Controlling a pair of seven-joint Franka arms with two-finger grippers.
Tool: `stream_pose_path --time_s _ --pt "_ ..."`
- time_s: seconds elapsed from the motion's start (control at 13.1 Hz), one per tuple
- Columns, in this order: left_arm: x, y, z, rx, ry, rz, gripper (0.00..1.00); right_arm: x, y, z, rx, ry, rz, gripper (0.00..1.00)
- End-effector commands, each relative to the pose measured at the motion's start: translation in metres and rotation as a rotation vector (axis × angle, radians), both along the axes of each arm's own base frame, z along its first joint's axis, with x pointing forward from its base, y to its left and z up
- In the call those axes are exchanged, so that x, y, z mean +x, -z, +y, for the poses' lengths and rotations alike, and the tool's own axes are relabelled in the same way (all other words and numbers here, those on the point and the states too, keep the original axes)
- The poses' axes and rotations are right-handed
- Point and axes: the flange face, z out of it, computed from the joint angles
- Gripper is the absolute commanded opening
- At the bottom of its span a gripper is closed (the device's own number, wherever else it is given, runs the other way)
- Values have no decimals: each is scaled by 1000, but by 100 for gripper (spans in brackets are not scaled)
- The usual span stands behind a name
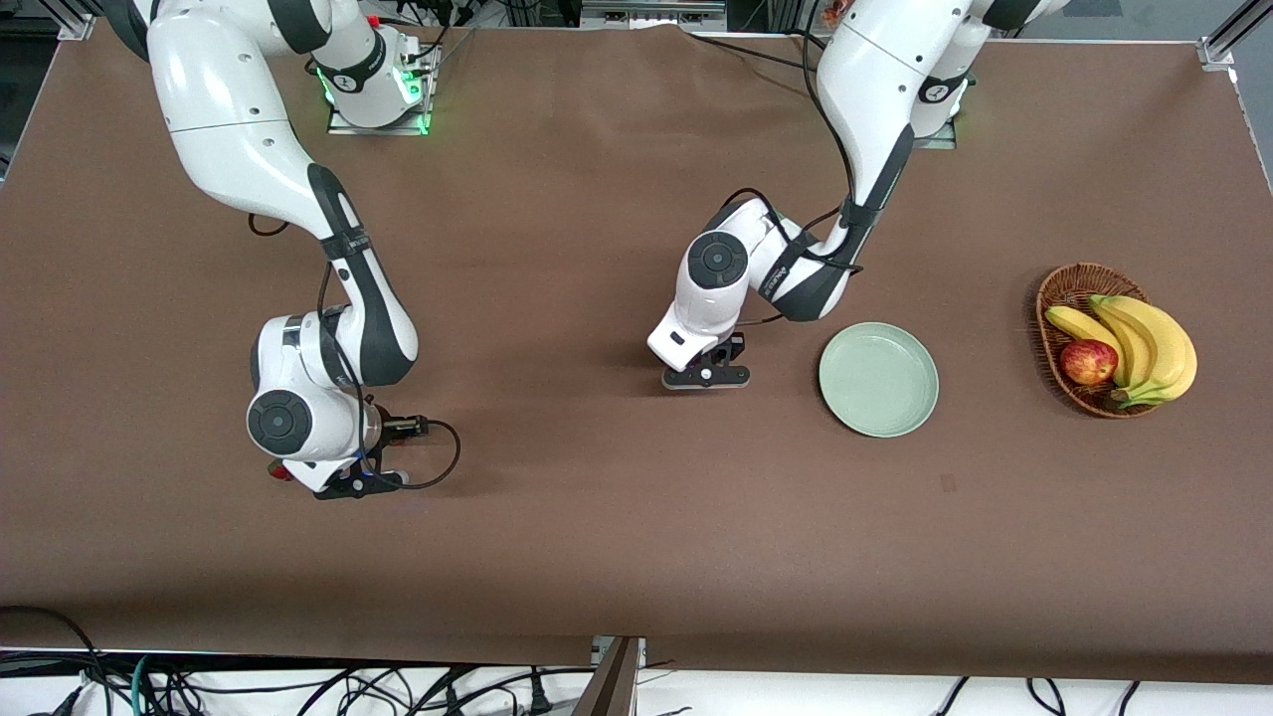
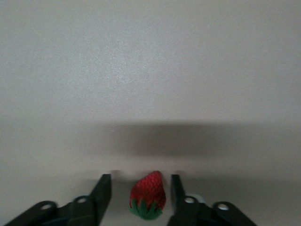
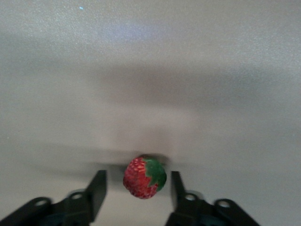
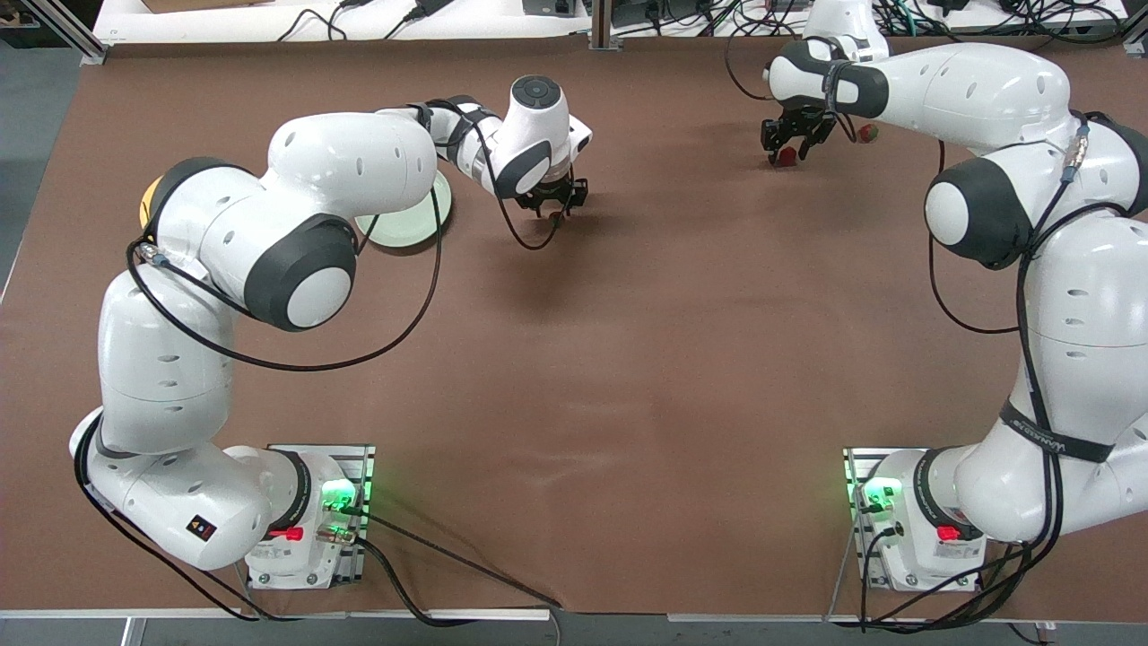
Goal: Collect all strawberries into plate
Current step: 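Grasp the strawberry with the left gripper while the right gripper returns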
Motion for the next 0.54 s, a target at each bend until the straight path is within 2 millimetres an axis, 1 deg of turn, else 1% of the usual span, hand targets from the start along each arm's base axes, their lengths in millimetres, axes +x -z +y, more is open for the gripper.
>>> stream_pose_path --time_s 0.0,0.08,0.15,0.23,0.38,0.46 --pt "1 3 -5 13 6 -22 36 0 -3 -1 7 -8 -7 37" --pt "1 2 -5 14 8 -21 30 0 -3 -3 7 -7 -7 30" --pt "2 1 -3 18 9 -18 26 0 -3 -3 7 -7 -7 28" --pt "4 -5 -1 20 11 -19 21 1 -4 -1 10 -6 -9 24" --pt "14 -36 11 53 40 1 21 3 -11 4 20 11 -21 23" --pt "26 -58 27 65 67 8 21 4 -16 17 31 4 -31 23"
